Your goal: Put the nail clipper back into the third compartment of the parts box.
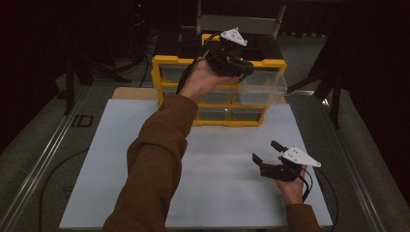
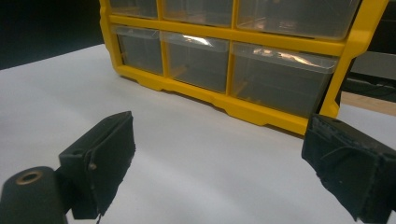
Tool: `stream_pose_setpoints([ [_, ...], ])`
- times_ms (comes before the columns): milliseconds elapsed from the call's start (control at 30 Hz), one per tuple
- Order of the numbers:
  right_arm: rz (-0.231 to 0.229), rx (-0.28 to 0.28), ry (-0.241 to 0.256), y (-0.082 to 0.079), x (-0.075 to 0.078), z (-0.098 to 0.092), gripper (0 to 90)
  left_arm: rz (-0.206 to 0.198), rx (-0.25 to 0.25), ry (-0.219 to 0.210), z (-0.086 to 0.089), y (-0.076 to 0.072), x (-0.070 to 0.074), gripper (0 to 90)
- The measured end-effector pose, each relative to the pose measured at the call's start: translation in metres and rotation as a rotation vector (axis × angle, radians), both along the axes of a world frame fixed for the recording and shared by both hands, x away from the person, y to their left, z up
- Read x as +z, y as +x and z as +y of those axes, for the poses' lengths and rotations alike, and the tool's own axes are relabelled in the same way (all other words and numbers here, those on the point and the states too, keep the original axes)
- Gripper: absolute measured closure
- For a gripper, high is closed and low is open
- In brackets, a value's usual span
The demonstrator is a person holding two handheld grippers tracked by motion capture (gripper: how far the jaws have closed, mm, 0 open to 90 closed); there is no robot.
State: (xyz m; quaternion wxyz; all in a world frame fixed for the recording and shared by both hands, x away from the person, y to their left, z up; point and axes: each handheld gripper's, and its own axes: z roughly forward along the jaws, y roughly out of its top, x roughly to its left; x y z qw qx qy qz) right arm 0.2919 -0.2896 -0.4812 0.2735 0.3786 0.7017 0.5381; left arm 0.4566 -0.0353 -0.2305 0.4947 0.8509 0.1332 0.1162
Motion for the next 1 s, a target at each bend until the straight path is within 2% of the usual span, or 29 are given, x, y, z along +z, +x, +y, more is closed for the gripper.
stream_pose_setpoints([
  [133, 0.002, 0.003, -0.005, 0.0, -0.001, 0.0, 9.2, -0.002, -0.001, -0.007, -0.005, 0.0, 0.001, 80.7],
  [533, 0.003, 0.006, -0.011, 0.001, -0.002, 0.001, 9.2, 0.029, -0.002, -0.067, -0.016, 0.002, 0.002, 80.5],
  [667, 0.003, 0.006, -0.009, 0.001, -0.001, 0.001, 9.2, 0.036, 0.006, -0.049, -0.02, 0.003, -0.001, 80.0],
  [733, 0.006, 0.006, -0.008, 0.0, -0.001, 0.001, 9.2, 0.064, 0.003, -0.053, -0.019, 0.004, -0.003, 78.8],
  [767, 0.003, 0.004, -0.01, 0.0, -0.001, 0.0, 9.2, 0.073, 0.027, -0.057, -0.018, 0.005, -0.003, 54.2],
  [800, 0.003, 0.004, -0.01, 0.0, -0.001, 0.0, 9.2, 0.073, 0.027, -0.057, -0.018, 0.005, -0.003, 40.9],
  [833, 0.002, 0.004, -0.009, 0.0, -0.001, 0.0, 9.2, 0.08, 0.081, -0.029, -0.018, 0.006, -0.003, 27.9],
  [867, 0.002, 0.004, -0.009, 0.0, -0.001, 0.0, 9.2, 0.08, 0.081, -0.029, -0.018, 0.006, -0.003, 22.4],
  [900, 0.002, 0.003, -0.009, 0.0, -0.001, 0.0, 9.2, 0.093, 0.12, -0.01, -0.013, 0.008, -0.004, 17.9],
  [933, 0.002, 0.003, -0.009, 0.0, -0.001, 0.0, 9.2, 0.093, 0.12, -0.01, -0.013, 0.008, -0.004, 15.2],
  [1000, 0.003, 0.004, -0.009, 0.001, -0.001, 0.001, 9.2, 0.111, 0.132, -0.012, -0.007, 0.009, -0.007, 15.3],
])
